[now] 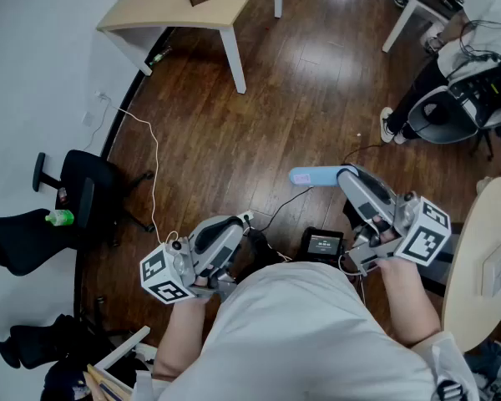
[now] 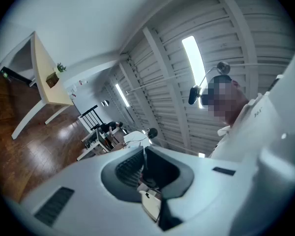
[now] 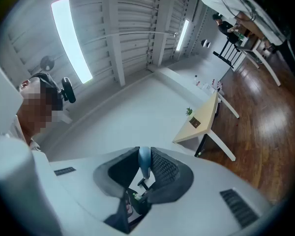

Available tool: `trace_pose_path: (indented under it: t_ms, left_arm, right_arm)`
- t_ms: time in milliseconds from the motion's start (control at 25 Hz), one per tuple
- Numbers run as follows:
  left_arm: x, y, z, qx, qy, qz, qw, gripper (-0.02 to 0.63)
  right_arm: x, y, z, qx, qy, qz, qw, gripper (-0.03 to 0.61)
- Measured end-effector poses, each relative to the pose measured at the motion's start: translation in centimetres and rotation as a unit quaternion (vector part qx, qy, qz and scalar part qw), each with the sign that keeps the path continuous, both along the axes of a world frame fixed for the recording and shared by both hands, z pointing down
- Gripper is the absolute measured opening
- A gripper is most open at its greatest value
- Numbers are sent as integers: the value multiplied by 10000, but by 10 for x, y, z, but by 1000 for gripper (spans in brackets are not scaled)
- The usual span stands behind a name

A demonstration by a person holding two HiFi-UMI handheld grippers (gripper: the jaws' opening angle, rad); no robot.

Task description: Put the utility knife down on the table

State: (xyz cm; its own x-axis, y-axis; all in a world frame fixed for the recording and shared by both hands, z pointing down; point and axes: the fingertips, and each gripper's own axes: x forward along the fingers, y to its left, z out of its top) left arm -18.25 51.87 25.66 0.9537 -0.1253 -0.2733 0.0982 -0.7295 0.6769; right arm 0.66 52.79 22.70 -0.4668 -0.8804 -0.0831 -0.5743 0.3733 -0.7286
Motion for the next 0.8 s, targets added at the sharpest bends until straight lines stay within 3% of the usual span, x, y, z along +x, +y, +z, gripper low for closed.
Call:
trace_pose_path:
  t_ms: [440,800]
  left_arm:
    - [-35,-47,19,-61,-105,15,9999,3]
    - [24,-105,29,-126,-287,-334,9990,3]
  right_arm:
    - [-7,-38,10,-82,188,299,9993,71]
    - [65,-109,30,-104,44,122,9999,71]
